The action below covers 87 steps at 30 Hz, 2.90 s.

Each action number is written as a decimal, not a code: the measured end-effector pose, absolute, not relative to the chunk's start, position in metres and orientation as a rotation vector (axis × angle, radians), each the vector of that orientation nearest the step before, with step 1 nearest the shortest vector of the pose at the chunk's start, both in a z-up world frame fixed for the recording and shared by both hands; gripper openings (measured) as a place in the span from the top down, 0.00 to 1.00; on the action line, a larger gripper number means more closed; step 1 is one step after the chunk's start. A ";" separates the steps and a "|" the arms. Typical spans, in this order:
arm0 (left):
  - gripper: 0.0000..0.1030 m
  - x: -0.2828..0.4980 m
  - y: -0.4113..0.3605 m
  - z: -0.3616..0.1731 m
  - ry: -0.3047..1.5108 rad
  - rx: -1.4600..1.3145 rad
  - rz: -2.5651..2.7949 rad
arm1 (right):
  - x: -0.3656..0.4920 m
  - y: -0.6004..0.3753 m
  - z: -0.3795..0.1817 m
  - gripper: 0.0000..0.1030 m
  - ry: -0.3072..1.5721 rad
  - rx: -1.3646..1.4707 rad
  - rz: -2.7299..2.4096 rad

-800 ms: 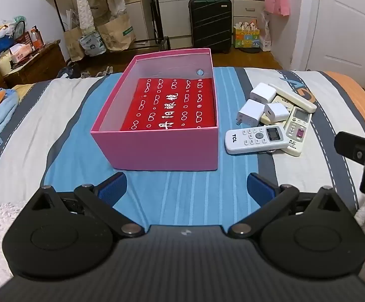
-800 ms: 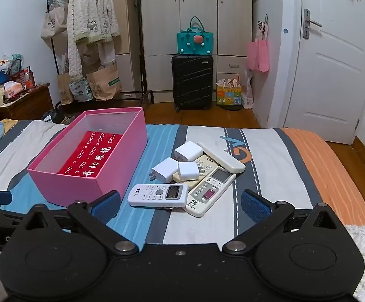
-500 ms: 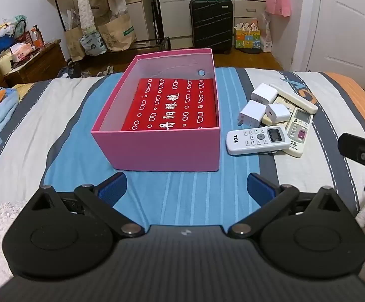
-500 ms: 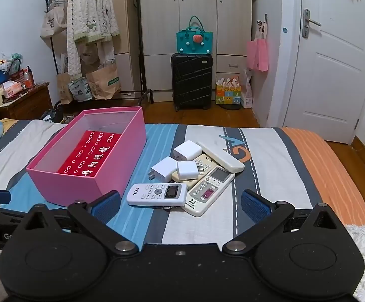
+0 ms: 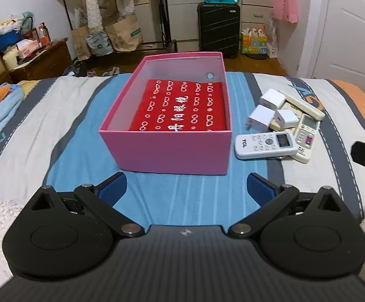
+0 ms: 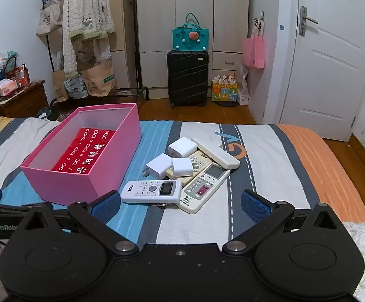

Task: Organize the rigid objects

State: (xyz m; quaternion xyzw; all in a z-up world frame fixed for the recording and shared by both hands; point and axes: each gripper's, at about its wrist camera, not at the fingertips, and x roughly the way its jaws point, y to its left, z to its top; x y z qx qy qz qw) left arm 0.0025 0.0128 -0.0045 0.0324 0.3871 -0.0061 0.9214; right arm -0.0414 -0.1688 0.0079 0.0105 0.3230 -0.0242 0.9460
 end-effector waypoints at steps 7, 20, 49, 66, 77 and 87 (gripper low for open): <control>0.00 -0.003 0.019 -0.002 0.736 0.044 -0.018 | -0.042 -0.170 0.007 0.00 0.664 0.017 -0.053; 0.00 -0.005 0.025 -0.001 0.724 0.053 -0.014 | -0.040 -0.170 0.005 0.00 0.674 0.015 -0.065; 0.00 -0.003 0.020 -0.005 0.752 0.049 -0.035 | -0.038 -0.168 0.000 0.00 0.699 0.007 -0.050; 0.00 -0.002 0.020 -0.008 0.761 0.044 -0.039 | -0.036 -0.168 -0.002 0.00 0.708 -0.001 -0.046; 0.00 -0.002 0.019 -0.009 0.764 0.043 -0.037 | -0.036 -0.168 -0.003 0.00 0.711 -0.003 -0.047; 0.00 -0.004 0.020 -0.006 0.770 0.059 -0.053 | -0.037 -0.168 -0.002 0.00 0.713 -0.001 -0.040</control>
